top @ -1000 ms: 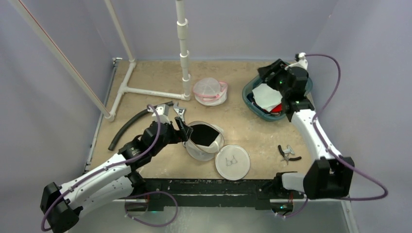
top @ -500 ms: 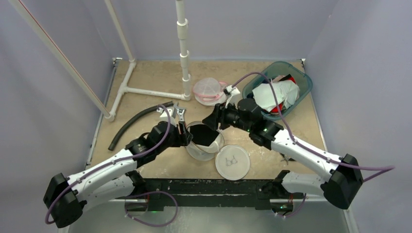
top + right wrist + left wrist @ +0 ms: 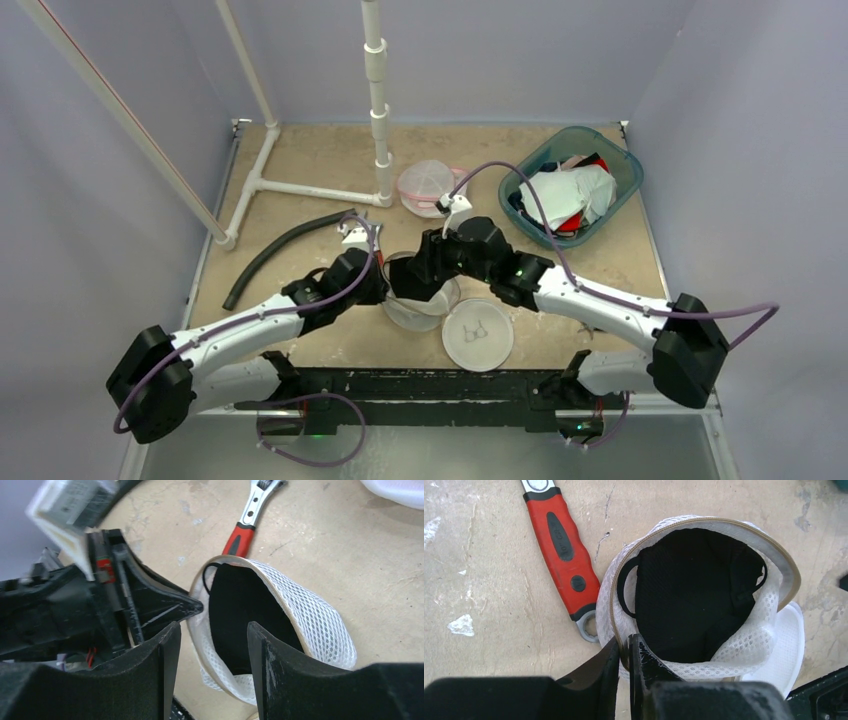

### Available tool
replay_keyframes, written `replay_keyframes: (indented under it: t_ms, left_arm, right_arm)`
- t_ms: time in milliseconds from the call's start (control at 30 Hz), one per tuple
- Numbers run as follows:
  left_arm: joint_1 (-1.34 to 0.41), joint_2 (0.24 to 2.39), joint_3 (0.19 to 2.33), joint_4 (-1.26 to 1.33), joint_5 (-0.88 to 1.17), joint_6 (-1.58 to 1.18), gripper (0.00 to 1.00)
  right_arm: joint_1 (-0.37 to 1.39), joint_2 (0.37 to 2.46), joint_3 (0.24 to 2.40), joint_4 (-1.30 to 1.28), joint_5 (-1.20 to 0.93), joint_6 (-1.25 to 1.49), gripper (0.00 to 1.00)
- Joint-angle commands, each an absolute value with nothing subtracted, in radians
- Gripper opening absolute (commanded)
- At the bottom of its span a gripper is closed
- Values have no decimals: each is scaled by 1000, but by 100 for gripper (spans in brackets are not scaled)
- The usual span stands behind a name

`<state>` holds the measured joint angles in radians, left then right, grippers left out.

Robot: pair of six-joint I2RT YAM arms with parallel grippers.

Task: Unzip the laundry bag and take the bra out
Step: Pick up the bra from the laundry bag.

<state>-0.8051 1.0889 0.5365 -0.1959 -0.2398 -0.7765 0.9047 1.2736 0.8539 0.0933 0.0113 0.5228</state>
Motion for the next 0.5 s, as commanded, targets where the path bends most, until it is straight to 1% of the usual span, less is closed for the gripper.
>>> replay_keyframes:
  t_ms: [0, 100, 233, 300, 400, 467]
  left_arm:
    - [-802, 1035, 545, -172, -258, -796, 8]
    - [-802, 1017, 533, -184, -257, -793, 1]
    - [-803, 1015, 521, -182, -256, -789, 0]
    - [-803, 1015, 517, -181, -255, -784, 0]
    - [-803, 1014, 507, -179, -255, -781, 0]
    - [-803, 1013, 500, -177, -255, -779, 0]
  right_arm:
    - [919, 1317, 846, 81, 58, 521, 54]
    - [930, 1335, 842, 96, 55, 512, 54]
    - [945, 1386, 847, 96, 47, 496, 56]
    - [950, 1416, 853, 98, 61, 499, 61]
    - [960, 1459, 870, 98, 119, 500, 70]
    - [961, 1488, 887, 93, 172, 500, 73]
